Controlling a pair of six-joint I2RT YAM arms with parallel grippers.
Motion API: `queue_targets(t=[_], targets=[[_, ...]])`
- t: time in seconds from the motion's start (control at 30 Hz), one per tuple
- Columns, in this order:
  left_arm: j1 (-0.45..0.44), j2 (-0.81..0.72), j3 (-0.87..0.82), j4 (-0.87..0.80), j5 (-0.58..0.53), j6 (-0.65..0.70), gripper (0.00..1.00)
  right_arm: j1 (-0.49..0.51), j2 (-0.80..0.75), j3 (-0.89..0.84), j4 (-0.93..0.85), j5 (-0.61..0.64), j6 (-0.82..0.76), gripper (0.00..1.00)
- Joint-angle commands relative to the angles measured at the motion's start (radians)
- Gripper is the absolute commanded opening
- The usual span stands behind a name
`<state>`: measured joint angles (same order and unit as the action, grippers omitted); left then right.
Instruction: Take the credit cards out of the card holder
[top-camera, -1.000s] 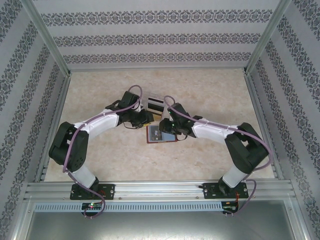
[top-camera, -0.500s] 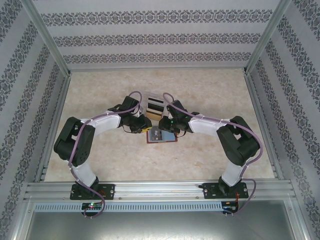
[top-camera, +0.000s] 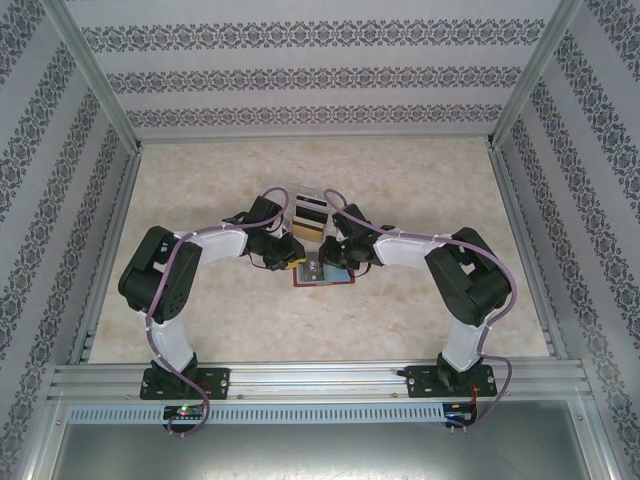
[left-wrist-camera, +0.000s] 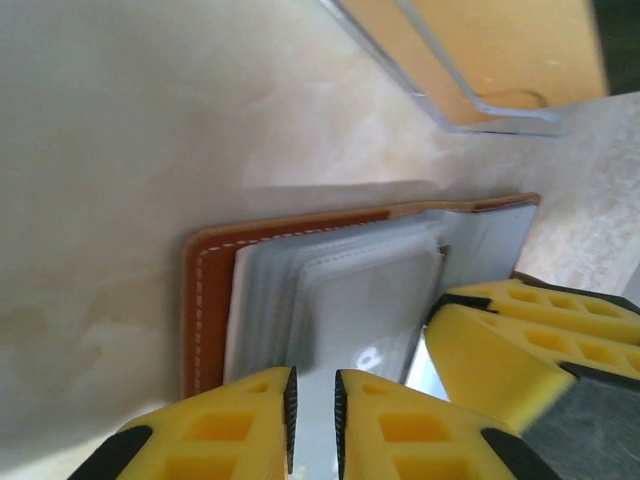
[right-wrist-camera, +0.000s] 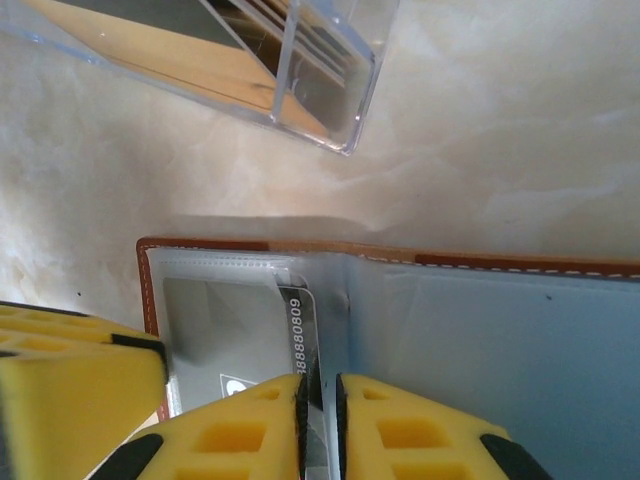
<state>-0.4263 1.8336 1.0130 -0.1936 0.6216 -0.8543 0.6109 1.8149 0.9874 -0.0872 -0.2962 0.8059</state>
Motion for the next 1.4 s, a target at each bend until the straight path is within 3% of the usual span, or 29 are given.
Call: queue_targets(t=[0.0, 0.5, 1.0, 1.1, 1.23, 1.37], targets=[[-0.009, 0.028, 0.018, 0.013, 0.003, -0.008, 0.19, -0.004, 0.021, 0.006, 0.024, -0.030, -0.001, 0.18], [-0.009, 0.039, 0.007, -0.030, -0.041, 0.029, 0.14, -0.013, -0.014, -0.032, 0.088, -0.049, 0.011, 0.10], [-0.008, 0.034, 0.010, -0.043, -0.047, 0.040, 0.15, -0.040, -0.082, -0.113, 0.128, 0.012, 0.040, 0.01], [-0.008, 0.038, 0.009, -0.041, -0.047, 0.041, 0.15, -0.042, -0.071, -0.118, 0.146, -0.014, 0.053, 0.05], [-0.009, 0.041, 0.008, -0.041, -0.046, 0.043, 0.14, -0.043, -0.053, -0.124, 0.181, -0.075, 0.073, 0.21], [-0.008, 0.044, 0.009, -0.041, -0.045, 0.046, 0.14, -0.040, -0.032, -0.116, 0.174, -0.093, 0.083, 0.26]])
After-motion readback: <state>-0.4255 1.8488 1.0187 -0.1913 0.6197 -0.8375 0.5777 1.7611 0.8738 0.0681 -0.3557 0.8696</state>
